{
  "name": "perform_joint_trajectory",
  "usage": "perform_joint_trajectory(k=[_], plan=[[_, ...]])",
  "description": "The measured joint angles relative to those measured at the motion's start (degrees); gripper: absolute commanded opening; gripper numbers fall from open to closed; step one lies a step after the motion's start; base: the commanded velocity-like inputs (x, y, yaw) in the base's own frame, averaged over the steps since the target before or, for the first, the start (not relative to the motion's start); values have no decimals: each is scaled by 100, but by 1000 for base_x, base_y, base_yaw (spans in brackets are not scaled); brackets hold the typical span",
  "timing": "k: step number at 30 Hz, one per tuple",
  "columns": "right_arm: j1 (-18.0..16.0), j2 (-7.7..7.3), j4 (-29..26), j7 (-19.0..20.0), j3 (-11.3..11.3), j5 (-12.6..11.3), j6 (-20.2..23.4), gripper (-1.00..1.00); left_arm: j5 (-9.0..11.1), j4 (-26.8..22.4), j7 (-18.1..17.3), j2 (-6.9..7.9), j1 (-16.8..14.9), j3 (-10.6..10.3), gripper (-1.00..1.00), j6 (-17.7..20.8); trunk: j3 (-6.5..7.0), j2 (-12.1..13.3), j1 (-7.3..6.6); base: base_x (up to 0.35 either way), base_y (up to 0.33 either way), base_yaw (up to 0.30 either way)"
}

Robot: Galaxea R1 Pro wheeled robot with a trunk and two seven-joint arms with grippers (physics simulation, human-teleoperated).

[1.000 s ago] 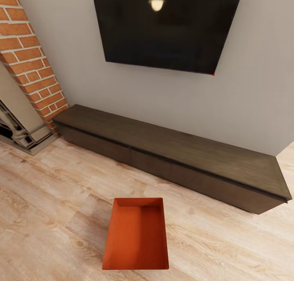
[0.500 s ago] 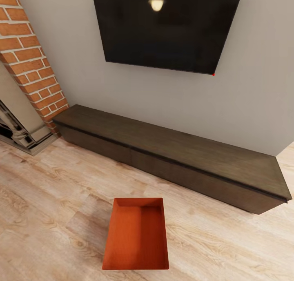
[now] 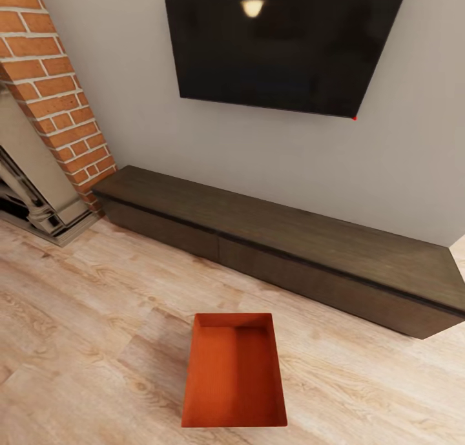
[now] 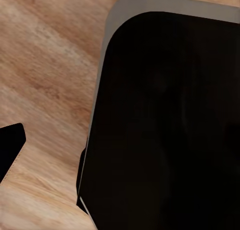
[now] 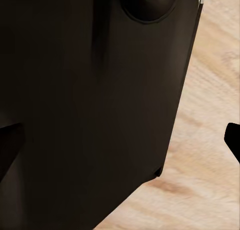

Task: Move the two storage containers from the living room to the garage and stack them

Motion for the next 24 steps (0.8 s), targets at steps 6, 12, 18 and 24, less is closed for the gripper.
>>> perform_joint_trajectory(k=[6, 12, 18, 24], plan=[[0, 0, 0, 0, -6, 0, -5, 100, 1, 0, -1, 5, 0, 0, 100, 0, 0, 0, 0, 0, 16, 0], [0, 0, 0, 7, 3, 5, -2, 100, 2, 0, -1, 6, 0, 0, 100, 0, 0, 0, 0, 0, 2, 0], [0, 0, 0, 14, 4, 8, 0, 100, 3, 0, -1, 6, 0, 0, 100, 0, 0, 0, 0, 0, 0, 0], [0, 0, 0, 27, 5, 8, -3, 100, 5, 0, -1, 6, 0, 0, 100, 0, 0, 0, 0, 0, 0, 0]])
